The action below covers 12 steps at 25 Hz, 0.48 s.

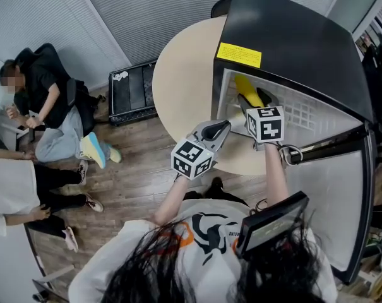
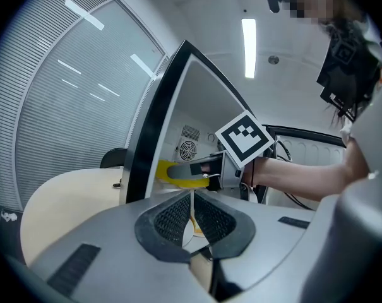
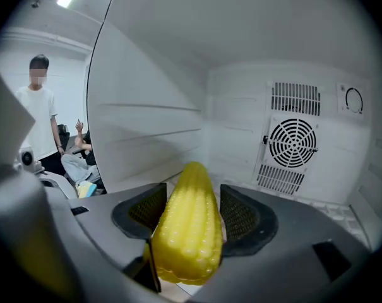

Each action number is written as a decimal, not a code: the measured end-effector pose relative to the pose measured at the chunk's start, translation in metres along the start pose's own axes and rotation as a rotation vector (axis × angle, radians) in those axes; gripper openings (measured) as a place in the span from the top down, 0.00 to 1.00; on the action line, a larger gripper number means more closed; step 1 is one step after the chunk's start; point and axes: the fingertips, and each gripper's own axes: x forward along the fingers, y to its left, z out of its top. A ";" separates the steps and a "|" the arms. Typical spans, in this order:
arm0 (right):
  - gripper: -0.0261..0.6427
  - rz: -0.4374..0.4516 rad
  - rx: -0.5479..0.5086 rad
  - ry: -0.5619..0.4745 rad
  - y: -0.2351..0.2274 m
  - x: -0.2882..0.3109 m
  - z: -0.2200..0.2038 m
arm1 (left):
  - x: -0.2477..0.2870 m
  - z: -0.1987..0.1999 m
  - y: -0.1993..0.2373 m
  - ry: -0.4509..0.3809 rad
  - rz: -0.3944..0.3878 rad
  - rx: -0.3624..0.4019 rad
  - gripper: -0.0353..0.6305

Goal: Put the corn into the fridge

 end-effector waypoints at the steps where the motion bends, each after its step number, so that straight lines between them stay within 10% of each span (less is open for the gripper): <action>1: 0.57 0.003 0.008 -0.001 0.000 -0.001 0.000 | -0.001 0.000 0.000 0.000 -0.002 0.000 0.93; 12: 0.57 0.026 0.144 -0.077 0.001 -0.029 0.004 | -0.006 0.004 -0.007 -0.007 -0.021 -0.005 0.93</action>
